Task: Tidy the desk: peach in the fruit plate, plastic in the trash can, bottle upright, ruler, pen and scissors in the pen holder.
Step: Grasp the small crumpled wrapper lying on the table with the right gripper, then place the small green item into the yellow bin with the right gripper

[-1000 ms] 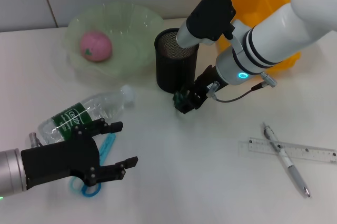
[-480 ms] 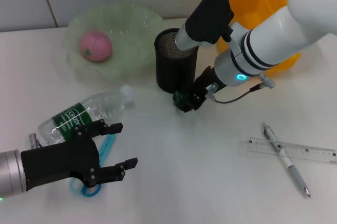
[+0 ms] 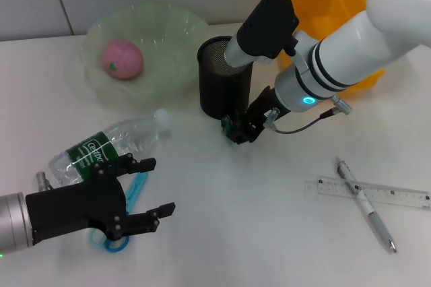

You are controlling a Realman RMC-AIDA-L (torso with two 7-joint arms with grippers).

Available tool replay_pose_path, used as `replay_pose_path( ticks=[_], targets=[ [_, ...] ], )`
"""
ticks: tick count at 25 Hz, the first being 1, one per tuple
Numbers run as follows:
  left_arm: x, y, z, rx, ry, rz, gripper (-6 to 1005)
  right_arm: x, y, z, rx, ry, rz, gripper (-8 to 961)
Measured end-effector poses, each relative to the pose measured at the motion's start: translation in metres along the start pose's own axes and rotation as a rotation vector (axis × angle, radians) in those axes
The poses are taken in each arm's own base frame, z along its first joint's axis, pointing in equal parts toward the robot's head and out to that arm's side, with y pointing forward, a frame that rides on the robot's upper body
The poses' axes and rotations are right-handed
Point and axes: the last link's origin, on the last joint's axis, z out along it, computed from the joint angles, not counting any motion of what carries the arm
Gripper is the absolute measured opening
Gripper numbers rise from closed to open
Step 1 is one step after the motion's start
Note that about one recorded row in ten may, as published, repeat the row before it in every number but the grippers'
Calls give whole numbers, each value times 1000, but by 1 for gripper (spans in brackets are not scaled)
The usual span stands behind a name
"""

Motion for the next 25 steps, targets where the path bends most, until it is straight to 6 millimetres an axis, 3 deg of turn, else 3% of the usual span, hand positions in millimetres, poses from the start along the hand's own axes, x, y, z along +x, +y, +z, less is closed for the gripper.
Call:
replay_pose_path(
  ticks=[15, 20, 25],
  targets=[
    [-1, 1, -1, 2, -2, -3, 759, 2, 6, -2, -46, -19, 9, 395],
    [-1, 1, -1, 3, -1, -1, 758, 5, 8, -16, -56, -56, 12, 394],
    [-1, 1, -2, 4, -1, -2, 757, 11, 1, -43, -43, -106, 52, 394]
  ],
)
